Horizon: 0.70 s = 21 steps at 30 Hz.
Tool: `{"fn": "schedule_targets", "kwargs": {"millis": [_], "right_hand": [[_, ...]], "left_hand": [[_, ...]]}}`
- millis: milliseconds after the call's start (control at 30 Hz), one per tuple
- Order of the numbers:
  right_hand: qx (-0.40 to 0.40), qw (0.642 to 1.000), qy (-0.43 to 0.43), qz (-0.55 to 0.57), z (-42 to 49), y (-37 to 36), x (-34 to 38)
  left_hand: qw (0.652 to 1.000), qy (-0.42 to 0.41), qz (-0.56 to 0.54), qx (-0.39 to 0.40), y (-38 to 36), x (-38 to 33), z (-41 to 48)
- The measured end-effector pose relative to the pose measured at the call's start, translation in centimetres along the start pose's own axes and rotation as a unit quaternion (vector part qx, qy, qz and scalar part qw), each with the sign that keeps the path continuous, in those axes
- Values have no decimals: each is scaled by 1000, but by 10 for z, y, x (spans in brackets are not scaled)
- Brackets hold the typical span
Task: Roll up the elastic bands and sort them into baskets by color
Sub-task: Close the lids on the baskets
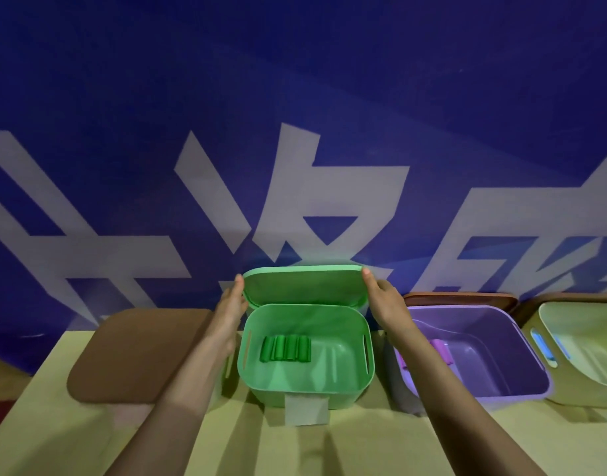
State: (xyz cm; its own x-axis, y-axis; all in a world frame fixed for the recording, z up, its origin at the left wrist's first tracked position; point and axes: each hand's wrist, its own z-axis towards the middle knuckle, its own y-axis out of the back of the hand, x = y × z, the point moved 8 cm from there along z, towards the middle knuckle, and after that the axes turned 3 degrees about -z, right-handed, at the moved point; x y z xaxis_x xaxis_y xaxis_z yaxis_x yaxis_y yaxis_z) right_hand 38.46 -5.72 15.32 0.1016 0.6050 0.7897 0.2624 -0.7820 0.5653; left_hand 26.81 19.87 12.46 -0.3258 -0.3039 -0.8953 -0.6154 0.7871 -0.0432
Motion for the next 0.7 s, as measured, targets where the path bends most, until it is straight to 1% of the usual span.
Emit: {"fn": "schedule_targets", "kwargs": {"millis": [100, 200, 267, 367, 533, 600, 700], "right_hand": [[-17, 999, 1, 31, -9, 7, 0], [-33, 997, 7, 67, -18, 10, -4], [-46, 995, 7, 89, -25, 11, -8], [-53, 991, -17, 124, -35, 7, -21], [-59, 968, -65, 233, -57, -4, -49], [-41, 962, -82, 257, -67, -13, -60], [-27, 964, -75, 255, -79, -25, -70]], "left_hand": [[1000, -6, -16, -2, 3, -2, -6], [998, -8, -61, -7, 4, -1, -13], [998, -11, -64, -4, 3, 1, -21], [998, -12, -69, -7, 5, 10, -31], [999, -16, -37, -6, 19, 39, -38], [999, -23, -23, -8, 22, 50, -44], [999, -33, 0, 4, 21, 64, -49]]}}
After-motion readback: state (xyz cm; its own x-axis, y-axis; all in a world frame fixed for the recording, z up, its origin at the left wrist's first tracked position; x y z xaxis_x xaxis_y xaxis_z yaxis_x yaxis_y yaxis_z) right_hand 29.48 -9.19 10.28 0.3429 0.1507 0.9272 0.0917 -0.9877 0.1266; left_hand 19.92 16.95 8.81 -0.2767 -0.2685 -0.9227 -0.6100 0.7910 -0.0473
